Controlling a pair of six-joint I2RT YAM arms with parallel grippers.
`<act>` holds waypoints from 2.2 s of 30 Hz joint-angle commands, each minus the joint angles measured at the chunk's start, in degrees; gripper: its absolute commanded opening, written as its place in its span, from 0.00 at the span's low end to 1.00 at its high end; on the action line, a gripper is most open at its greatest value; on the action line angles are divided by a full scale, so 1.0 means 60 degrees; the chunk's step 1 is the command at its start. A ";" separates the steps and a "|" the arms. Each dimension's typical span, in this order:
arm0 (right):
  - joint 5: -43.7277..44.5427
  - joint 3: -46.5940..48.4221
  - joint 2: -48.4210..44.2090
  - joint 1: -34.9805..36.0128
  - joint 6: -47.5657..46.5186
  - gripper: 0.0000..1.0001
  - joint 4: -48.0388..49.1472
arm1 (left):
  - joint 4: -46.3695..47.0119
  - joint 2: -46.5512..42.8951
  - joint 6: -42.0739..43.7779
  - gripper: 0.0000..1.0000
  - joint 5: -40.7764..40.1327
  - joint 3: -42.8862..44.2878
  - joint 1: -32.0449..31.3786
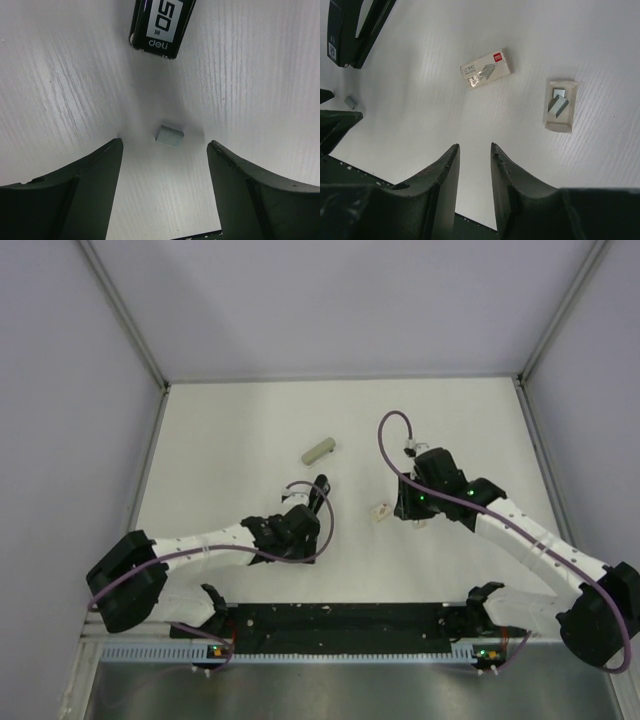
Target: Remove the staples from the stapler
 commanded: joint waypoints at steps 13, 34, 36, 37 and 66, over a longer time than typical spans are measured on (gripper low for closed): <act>-0.0384 -0.0200 -0.0388 0.0134 -0.0058 0.32 0.0490 | 0.0792 0.0965 0.0582 0.50 0.0043 0.0488 -0.0050; -0.0398 -0.0258 -0.0359 0.0134 -0.0029 0.33 0.0548 | -0.0086 0.0671 0.0494 0.50 -0.0132 0.0385 -0.0284; -0.0384 -0.0273 -0.0373 0.0134 -0.0014 0.33 0.0534 | -0.0159 0.0671 0.0465 0.47 -0.0205 0.0399 -0.0298; -0.0384 -0.0273 -0.0373 0.0134 -0.0029 0.33 0.0534 | -0.0189 0.0671 0.0451 0.45 -0.0234 0.0399 -0.0284; -0.0968 -0.0039 -0.0446 0.0134 0.0000 0.33 0.0505 | -0.0527 -0.0206 0.1035 0.09 0.0131 0.1439 -0.0708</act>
